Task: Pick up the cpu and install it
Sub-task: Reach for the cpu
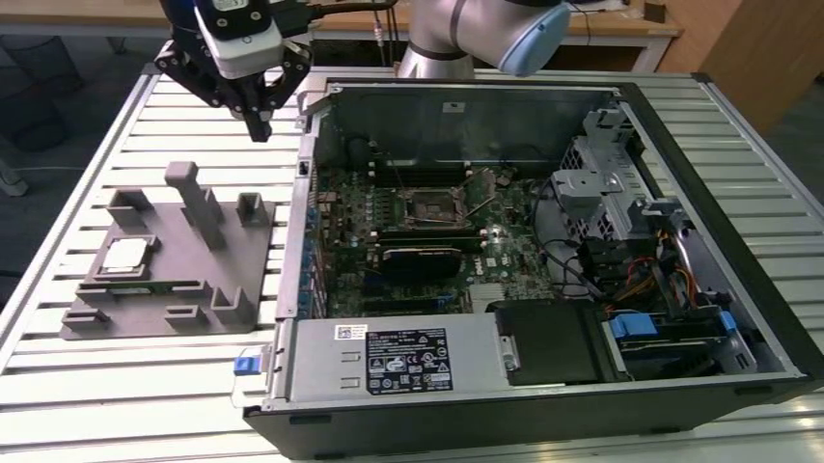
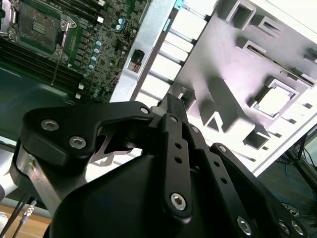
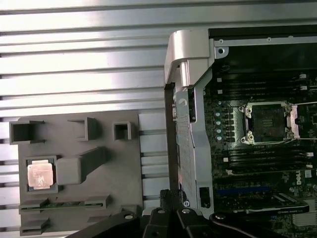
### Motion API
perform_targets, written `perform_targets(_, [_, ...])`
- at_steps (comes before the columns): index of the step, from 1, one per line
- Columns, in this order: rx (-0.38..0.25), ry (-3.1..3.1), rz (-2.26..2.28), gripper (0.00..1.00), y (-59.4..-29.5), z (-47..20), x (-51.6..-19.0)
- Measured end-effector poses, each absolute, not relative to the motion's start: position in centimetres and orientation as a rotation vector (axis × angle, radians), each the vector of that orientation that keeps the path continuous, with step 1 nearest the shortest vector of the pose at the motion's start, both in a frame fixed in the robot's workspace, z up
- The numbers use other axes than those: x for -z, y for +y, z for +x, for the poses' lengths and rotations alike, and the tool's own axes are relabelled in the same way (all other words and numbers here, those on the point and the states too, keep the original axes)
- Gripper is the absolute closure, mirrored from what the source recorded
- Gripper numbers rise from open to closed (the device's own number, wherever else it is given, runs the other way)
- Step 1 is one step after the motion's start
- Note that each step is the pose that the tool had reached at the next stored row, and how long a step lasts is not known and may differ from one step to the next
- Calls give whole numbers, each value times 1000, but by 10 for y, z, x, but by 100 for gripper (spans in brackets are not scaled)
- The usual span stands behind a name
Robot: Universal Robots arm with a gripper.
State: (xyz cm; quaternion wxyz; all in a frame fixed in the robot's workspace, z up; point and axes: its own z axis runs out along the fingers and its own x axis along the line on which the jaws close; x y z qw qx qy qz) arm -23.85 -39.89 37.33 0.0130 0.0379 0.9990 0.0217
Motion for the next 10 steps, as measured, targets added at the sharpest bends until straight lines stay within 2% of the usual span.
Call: perform_targets(10, [-68,3113,118,89,-399,-248,-372])
